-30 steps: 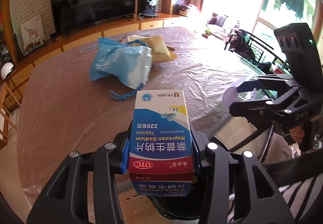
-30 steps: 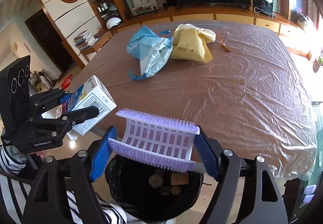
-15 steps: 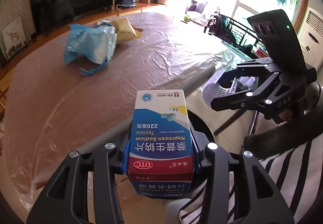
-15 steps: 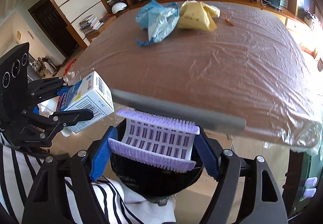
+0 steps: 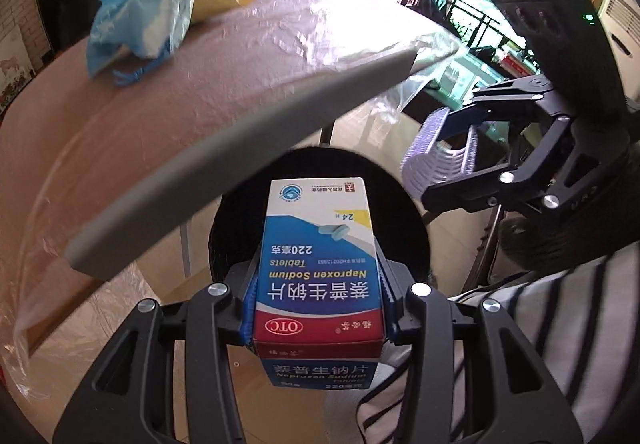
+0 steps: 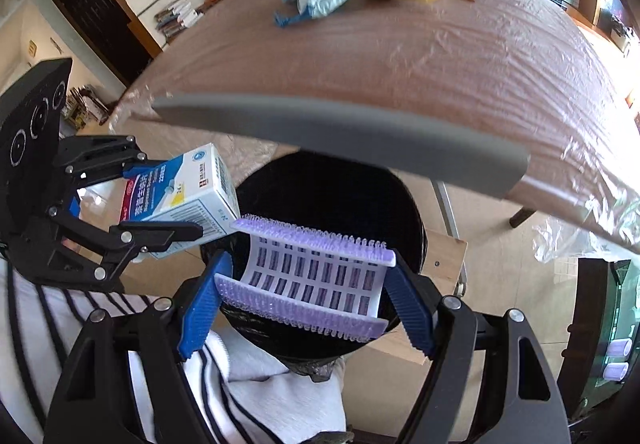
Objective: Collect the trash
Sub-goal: 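Carry the medicine box and purple brush with both tools over the bin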
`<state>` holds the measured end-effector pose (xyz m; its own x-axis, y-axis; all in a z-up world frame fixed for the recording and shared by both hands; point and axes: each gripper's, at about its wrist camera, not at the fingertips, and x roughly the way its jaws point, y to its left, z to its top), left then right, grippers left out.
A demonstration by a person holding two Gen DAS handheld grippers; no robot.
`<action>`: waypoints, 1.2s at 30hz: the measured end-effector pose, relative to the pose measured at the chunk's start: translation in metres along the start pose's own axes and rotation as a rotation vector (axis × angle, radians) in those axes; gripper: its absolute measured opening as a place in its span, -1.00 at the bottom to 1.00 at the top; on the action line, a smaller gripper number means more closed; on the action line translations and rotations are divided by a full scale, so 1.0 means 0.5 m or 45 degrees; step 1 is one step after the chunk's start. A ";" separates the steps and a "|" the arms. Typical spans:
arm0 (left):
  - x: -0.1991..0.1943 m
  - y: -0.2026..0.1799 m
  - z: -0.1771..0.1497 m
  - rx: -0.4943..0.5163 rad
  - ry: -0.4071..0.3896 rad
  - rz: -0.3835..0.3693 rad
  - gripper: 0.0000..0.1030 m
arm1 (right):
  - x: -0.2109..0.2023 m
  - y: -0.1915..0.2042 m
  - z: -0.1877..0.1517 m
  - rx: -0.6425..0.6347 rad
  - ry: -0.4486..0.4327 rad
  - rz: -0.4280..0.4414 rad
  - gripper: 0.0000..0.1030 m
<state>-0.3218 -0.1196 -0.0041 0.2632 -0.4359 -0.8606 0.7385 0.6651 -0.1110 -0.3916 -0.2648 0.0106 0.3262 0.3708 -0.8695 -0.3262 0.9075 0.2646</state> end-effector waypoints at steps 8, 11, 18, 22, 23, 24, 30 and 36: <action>0.057 0.011 -0.026 -0.033 0.069 0.027 -0.09 | 0.057 0.002 -0.020 0.000 0.052 -0.035 0.47; 0.076 0.012 -0.029 -0.032 0.088 0.041 -0.09 | 0.076 0.003 -0.019 0.002 0.064 -0.045 0.47; 0.104 0.019 -0.030 -0.037 0.119 0.059 -0.09 | 0.116 -0.007 -0.011 -0.008 0.092 -0.079 0.47; 0.122 0.023 -0.032 -0.028 0.141 0.073 -0.09 | 0.135 -0.001 -0.012 -0.016 0.106 -0.103 0.47; 0.125 0.022 -0.033 -0.027 0.144 0.075 -0.09 | 0.139 -0.002 -0.010 -0.020 0.111 -0.112 0.47; 0.129 0.023 -0.033 -0.027 0.149 0.076 -0.09 | 0.144 -0.002 -0.011 -0.023 0.115 -0.120 0.47; 0.154 0.032 -0.037 -0.022 0.165 0.111 -0.09 | 0.172 -0.006 -0.022 -0.028 0.143 -0.169 0.48; 0.180 0.042 -0.040 -0.024 0.194 0.118 -0.09 | 0.198 -0.014 -0.028 -0.007 0.167 -0.187 0.48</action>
<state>-0.2950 -0.1328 -0.0936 0.2310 -0.2762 -0.9329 0.7031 0.7102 -0.0362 -0.3694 -0.2375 -0.0831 0.2521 0.2053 -0.9457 -0.2884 0.9488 0.1291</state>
